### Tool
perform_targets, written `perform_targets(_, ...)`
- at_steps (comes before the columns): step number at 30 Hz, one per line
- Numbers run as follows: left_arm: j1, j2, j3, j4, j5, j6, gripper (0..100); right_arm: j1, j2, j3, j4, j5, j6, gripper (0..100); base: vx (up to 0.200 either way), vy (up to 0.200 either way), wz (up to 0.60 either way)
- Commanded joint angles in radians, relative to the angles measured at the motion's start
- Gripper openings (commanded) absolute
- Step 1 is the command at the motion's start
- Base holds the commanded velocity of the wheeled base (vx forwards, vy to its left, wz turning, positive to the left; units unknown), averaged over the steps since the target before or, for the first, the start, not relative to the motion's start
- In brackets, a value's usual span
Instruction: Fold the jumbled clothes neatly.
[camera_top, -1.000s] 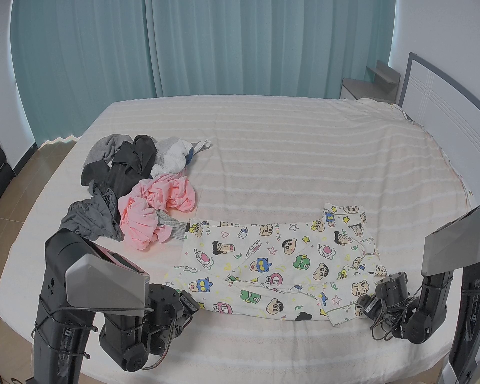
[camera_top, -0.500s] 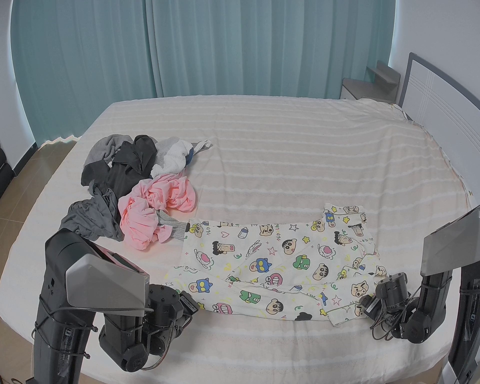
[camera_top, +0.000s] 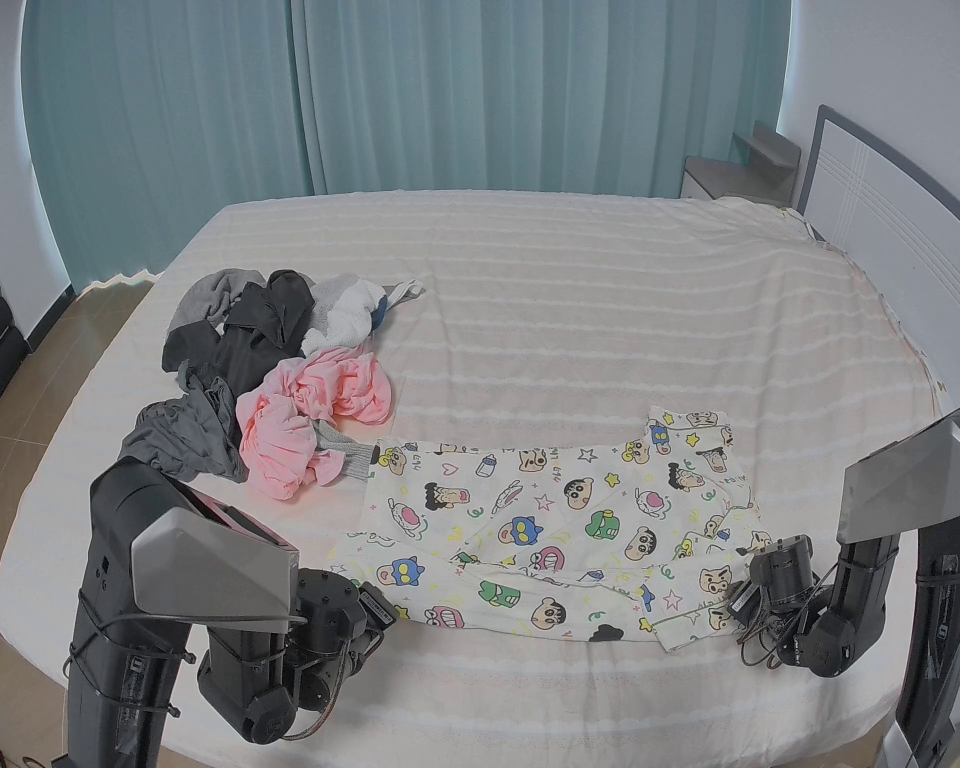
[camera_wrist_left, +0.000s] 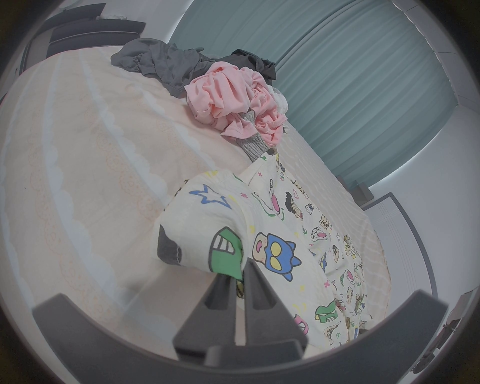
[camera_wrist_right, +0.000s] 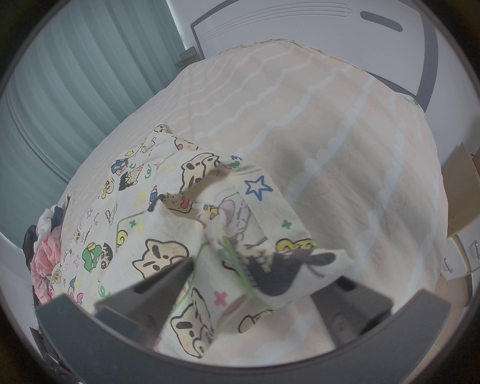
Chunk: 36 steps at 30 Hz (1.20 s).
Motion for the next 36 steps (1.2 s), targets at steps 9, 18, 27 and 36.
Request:
perform_targets(9,-0.001,0.003,0.006,-0.018,0.0,0.0,0,0.009,0.008,0.002,0.0,0.0,-0.001,0,0.0,0.0,0.0)
perform_targets(18,-0.005,-0.006,0.057,-0.018,0.0,0.0,0,0.012,-0.071,0.038,0.003,0.003,-0.051,0,0.0,0.0,0.0)
perform_targets(27,-0.008,-0.014,0.124,-0.018,0.002,0.0,0,0.071,-0.104,0.123,0.001,0.012,-0.074,0,0.0,0.0,0.0)
perform_targets(36,-0.01,-0.014,0.196,-0.018,0.0,-0.004,0,0.084,-0.109,0.204,0.001,0.025,-0.076,0,0.0,0.0,0.0)
